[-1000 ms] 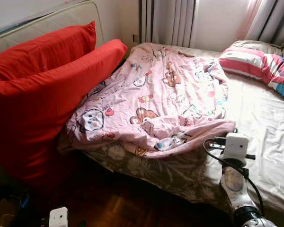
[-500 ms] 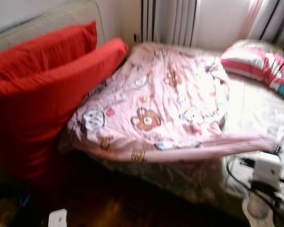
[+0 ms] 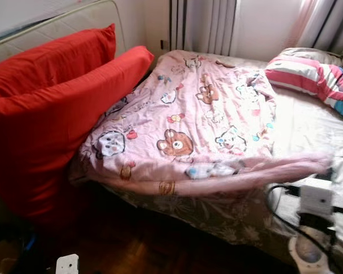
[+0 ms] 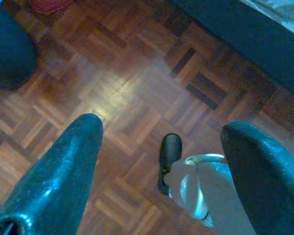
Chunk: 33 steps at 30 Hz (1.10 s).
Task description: Clean up the room
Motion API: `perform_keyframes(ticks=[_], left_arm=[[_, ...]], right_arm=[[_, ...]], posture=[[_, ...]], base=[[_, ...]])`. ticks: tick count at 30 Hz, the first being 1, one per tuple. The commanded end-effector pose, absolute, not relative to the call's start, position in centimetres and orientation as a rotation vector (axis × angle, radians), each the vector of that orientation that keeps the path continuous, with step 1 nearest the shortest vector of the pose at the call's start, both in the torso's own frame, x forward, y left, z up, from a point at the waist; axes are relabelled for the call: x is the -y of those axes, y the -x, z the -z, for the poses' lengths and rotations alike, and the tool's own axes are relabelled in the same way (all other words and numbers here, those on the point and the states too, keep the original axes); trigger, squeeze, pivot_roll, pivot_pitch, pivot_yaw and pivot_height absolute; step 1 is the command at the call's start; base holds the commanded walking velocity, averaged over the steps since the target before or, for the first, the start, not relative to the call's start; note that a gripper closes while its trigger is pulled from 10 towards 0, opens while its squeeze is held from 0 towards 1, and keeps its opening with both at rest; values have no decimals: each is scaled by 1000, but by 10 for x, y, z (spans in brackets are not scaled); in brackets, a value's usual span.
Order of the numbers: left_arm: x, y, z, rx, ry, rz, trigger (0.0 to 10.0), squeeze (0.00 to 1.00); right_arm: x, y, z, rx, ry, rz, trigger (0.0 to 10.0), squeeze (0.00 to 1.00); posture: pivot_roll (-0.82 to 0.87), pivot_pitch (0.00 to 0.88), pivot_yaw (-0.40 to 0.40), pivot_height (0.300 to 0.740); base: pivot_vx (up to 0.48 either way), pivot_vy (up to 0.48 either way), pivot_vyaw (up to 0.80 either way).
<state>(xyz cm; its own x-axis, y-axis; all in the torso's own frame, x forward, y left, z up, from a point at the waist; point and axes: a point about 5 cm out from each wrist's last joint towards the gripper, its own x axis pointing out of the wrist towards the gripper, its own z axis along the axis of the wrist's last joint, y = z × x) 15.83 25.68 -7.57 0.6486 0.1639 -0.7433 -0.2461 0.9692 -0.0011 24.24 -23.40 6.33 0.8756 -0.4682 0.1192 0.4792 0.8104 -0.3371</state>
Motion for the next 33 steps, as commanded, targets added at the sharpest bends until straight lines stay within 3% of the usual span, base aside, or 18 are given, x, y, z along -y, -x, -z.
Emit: perform_keyframes(ticks=[1,8,15,30,31,32,33], left_arm=[[-254,-154,79,-869,99,-232,10000,0],[-245,-158,80,-867,101,-222,10000,0],[-242,-162,79,-860,89,-199,10000,0],[-233,-164,81,-860,79,-180,10000,0],[-233,-164,81,-860,79,-180,10000,0],[-233,-164,81,-860,79,-181,10000,0],[-233,-164,81,-860,79,-181,10000,0]], right_arm=[[249,-236,-50,-70,302,598,10000,0],[268,-228,-26,-246,218,693,10000,0],[259,-217,23,-547,96,611,10000,0],[245,-214,42,-637,80,468,10000,0],[245,-214,42,-637,79,467,10000,373],[245,-214,42,-636,77,466,10000,373],[245,-214,42,-632,75,465,10000,1000]], posture=[[12,31,0,740],[7,19,2,740],[10,11,0,740],[10,26,-1,740],[10,26,-1,740],[10,26,-1,740],[13,27,-2,740]], base=[[0,0,0],[0,0,0],[0,0,0],[0,0,0],[0,0,0],[0,0,0],[0,0,0]])
